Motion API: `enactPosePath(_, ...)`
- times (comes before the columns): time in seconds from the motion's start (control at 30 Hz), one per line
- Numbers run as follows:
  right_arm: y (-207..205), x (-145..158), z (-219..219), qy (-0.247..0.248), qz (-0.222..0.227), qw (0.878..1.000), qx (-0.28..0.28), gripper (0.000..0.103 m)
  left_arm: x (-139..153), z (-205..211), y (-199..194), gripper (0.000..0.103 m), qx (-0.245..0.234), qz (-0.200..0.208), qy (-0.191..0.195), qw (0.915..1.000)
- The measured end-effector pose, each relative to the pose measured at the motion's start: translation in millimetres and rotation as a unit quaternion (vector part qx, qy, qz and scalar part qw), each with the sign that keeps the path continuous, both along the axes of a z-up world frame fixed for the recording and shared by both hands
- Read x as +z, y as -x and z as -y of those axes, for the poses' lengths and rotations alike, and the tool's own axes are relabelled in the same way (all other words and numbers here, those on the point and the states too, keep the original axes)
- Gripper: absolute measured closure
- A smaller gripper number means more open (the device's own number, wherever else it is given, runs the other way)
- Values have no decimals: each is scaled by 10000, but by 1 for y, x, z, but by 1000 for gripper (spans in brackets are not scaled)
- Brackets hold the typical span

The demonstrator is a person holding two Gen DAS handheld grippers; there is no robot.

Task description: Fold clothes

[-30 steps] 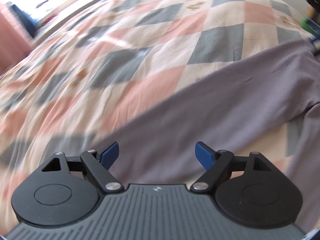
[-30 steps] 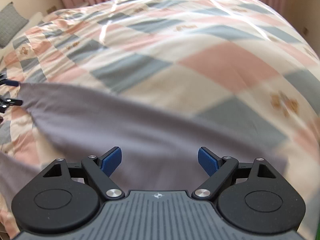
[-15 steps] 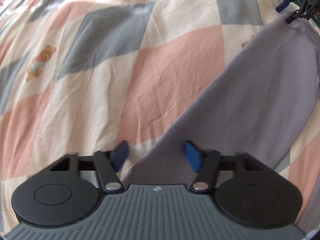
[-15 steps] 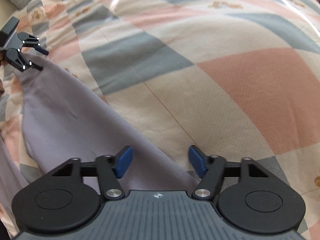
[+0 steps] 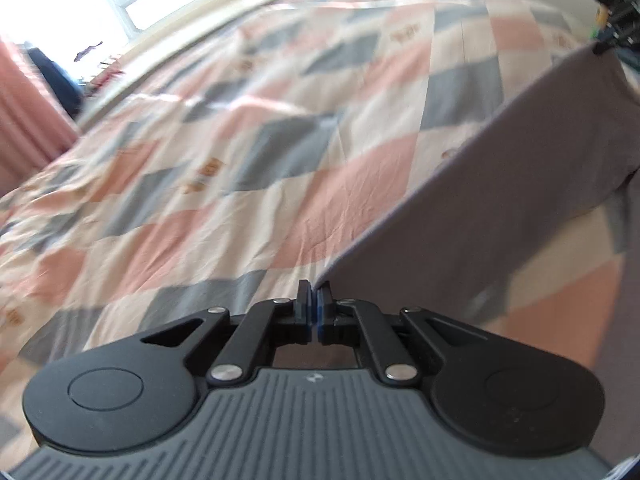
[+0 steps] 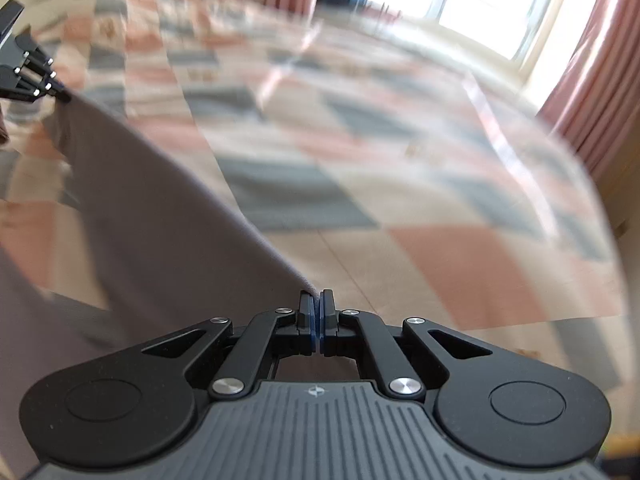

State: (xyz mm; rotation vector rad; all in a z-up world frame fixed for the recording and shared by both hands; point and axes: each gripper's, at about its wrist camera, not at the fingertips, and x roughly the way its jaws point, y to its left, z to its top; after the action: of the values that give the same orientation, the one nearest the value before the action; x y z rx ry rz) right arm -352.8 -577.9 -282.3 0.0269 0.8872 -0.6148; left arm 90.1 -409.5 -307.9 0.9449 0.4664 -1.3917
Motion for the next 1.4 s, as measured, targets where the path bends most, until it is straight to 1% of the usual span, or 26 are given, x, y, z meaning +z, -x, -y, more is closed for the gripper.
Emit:
enactPosePath(0.1, 34, 14, -81, 400, 97, 9992, 13, 102, 27, -74, 37, 101, 388, 87, 187, 9990)
enactPosePath(0.13, 45, 15, -106, 417, 138, 9990, -11, 102, 30, -98, 50, 101, 493, 140, 169, 9985)
enactPosePath(0.2, 64, 2, -150, 164, 157, 9997, -132, 102, 27, -138, 74, 100, 688, 168, 12, 9975)
enactPosePath(0.27, 72, -28, -186, -161, -178, 9996, -150, 102, 5, -172, 93, 98, 917, 121, -285, 9953)
enactPosePath(0.37, 81, -74, -215, -717, -730, 9938, -437, 86, -47, -201, 114, 95, 1341, 4, -898, 9869)
enactPosePath(0.4, 86, -85, -221, -886, -843, 9908, -574, 86, -60, -208, 121, 95, 1452, 11, -1029, 9840)
enactPosePath(0.43, 93, -88, -224, -1034, -777, 9887, -764, 86, -66, -214, 127, 95, 1568, -19, -1121, 9813)
enactPosePath(0.5, 117, -75, -217, -1290, -105, 9812, -1431, 68, -61, -226, 131, 94, 1849, -274, -1036, 9769)
enactPosePath(0.53, 133, -68, -206, -1452, 331, 9702, -1914, 52, -56, -232, 131, 90, 2010, -428, -955, 9740)
enactPosePath(0.57, 149, -61, -192, -1643, 789, 9532, -2410, 51, -47, -235, 128, 81, 2201, -603, -882, 9696)
enactPosePath(0.6, 167, -60, -179, -1884, 1266, 9288, -2930, 51, -40, -236, 123, 78, 2413, -753, -772, 9644)
enactPosePath(0.63, 185, -63, -166, -2159, 1753, 8961, -3459, 51, -32, -236, 119, 76, 2616, -901, -663, 9587)
enactPosePath(0.7, 220, -72, -144, -2650, 2674, 8155, -4396, 51, -24, -228, 112, 70, 2898, -1134, -516, 9490)
enactPosePath(0.73, 233, -81, -137, -2829, 3031, 7782, -4717, 51, -21, -224, 109, 65, 3008, -1222, -459, 9447)
enactPosePath(0.77, 243, -88, -132, -2937, 3278, 7487, -4957, 51, -21, -219, 107, 64, 3086, -1261, -392, 9420)
enactPosePath(0.8, 250, -94, -129, -2970, 3425, 7286, -5135, 51, -21, -214, 105, 63, 3145, -1269, -341, 9401)
enactPosePath(0.87, 262, -103, -125, -2965, 3590, 7015, -5395, 51, -24, -206, 104, 60, 3225, -1230, -299, 9381)
enactPosePath(0.93, 270, -109, -123, -2965, 3598, 6897, -5540, 51, -30, -197, 100, 56, 3292, -1070, -309, 9377)
enactPosePath(1.07, 276, -118, -124, -3043, 3630, 6740, -5669, 51, -54, -174, 98, 55, 3156, -473, -524, 9463)
enactPosePath(1.1, 276, -119, -123, -3056, 3639, 6715, -5686, 51, -60, -170, 98, 56, 3074, -373, -556, 9492)
enactPosePath(1.13, 275, -120, -121, -3080, 3668, 6701, -5670, 53, -64, -165, 98, 62, 2997, -285, -597, 9517)
enactPosePath(1.17, 273, -121, -118, -3103, 3691, 6713, -5629, 76, -67, -163, 95, 85, 2996, -216, -598, 9519)
enactPosePath(1.2, 271, -120, -114, -3110, 3664, 6752, -5596, 97, -71, -161, 93, 100, 2995, -148, -598, 9521)
enactPosePath(1.23, 270, -117, -112, -3067, 3649, 6786, -5588, 101, -72, -160, 90, 100, 3018, -103, -562, 9517)
enactPosePath(1.33, 265, -89, -119, -2835, 3829, 6899, -5450, 101, -46, -176, 74, 100, 3337, -173, -16, 9425)
enactPosePath(1.4, 264, -73, -131, -2762, 3938, 6896, -5414, 101, -25, -193, 65, 100, 3476, -137, 253, 9372)
